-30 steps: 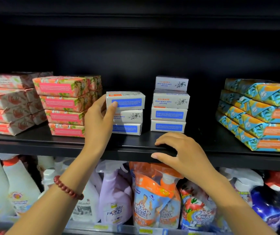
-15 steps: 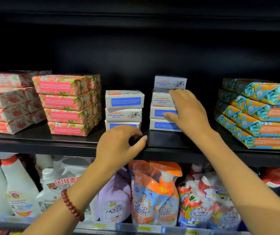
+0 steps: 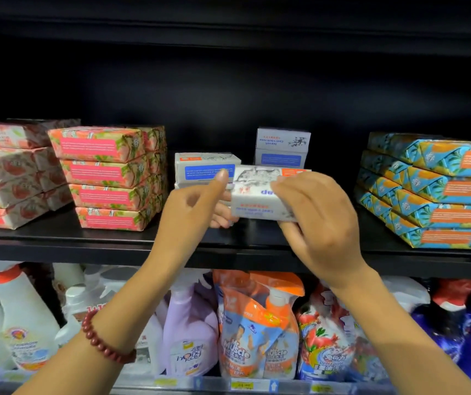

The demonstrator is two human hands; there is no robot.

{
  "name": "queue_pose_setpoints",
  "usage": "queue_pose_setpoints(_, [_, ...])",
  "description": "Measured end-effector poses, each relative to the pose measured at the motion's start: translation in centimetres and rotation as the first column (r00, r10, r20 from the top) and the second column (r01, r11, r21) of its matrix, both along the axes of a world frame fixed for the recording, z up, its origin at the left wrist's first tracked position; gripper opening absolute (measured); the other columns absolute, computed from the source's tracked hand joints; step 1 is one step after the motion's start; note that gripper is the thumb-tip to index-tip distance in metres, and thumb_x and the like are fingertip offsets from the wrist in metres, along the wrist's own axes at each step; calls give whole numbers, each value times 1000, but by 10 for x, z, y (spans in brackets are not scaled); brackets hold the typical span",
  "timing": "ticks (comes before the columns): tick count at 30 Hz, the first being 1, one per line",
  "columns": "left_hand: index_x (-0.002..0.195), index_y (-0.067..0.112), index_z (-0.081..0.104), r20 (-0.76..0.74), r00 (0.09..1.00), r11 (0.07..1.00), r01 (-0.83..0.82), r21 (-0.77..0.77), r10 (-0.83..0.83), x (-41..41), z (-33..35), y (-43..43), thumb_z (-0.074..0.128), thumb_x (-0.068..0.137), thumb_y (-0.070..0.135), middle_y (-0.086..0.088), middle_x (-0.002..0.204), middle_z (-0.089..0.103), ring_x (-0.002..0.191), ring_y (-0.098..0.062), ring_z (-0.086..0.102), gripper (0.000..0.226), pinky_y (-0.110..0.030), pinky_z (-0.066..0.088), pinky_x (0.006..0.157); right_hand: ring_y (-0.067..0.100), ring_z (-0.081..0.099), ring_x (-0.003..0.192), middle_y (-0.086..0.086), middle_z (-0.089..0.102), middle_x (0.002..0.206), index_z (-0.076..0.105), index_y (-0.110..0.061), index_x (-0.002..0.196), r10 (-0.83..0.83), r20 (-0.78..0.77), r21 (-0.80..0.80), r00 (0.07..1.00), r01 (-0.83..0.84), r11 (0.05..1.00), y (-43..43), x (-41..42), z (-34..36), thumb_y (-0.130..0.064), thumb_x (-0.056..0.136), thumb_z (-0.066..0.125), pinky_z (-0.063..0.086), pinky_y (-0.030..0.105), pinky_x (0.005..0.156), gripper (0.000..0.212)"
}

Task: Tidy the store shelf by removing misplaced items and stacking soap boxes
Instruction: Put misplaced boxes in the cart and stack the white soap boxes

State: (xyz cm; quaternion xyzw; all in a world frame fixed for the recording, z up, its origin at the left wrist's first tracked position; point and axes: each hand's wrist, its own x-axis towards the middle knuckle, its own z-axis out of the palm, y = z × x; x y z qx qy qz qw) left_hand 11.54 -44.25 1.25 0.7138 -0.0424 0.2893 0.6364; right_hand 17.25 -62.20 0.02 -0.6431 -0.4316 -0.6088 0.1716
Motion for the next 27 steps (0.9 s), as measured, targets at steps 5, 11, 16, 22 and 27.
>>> queue_pose_setpoints(5, [75, 17, 73, -190, 970, 986, 133, -100, -150, -1, 6, -1, 77, 64, 54, -13, 80, 73, 73, -25, 68, 38, -36, 53, 70, 27, 57, 101, 18, 68, 101, 55, -2, 108, 31, 94, -59, 995, -25, 998, 11, -8, -4, -13, 93, 59, 49, 37, 87, 19])
queue_pose_setpoints(11, [85, -4, 71, -26, 994, 990, 108, -87, -110, -5, -7, 4, 80, 68, 32, -15, 85, 74, 82, -24, 72, 41, -36, 57, 75, 25, 51, 115, 14, 59, 120, 54, -6, 117, 67, -200, -112, 977, -91, 990, 1, -11, -4, -30, 86, 65, 42, 33, 99, 41])
queue_pose_setpoints(16, [105, 9, 68, 98, 981, 986, 164, 34, -167, -9, -9, 4, 66, 76, 27, -1, 98, 74, 93, -15, 70, 35, -27, 56, 78, -5, 46, 116, -13, 48, 126, 46, -18, 135, 215, -719, 185, 661, -116, 976, 3, -22, 16, -52, 73, 71, 38, 9, 94, 75])
queue_pose_setpoints(22, [116, 28, 60, 183, 959, 971, 190, 144, -215, -7, -12, 8, 73, 81, 27, 13, 113, 68, 110, -7, 61, 37, -19, 52, 77, 2, 58, 100, -11, 63, 106, 62, -18, 110, 303, -739, 220, 602, -209, 953, 6, -22, 19, -21, 69, 81, 47, 12, 79, 46])
queue_pose_setpoints(27, [125, 27, 57, 45, 986, 972, 153, 177, -163, -8, -8, 9, 60, 64, 61, 11, 119, 65, 111, -2, 59, 70, -23, 49, 91, 9, 56, 100, 0, 61, 103, 61, -7, 103, 235, -445, 182, 864, -170, 969, 11, -22, 11, -6, 75, 74, 44, 15, 84, 31])
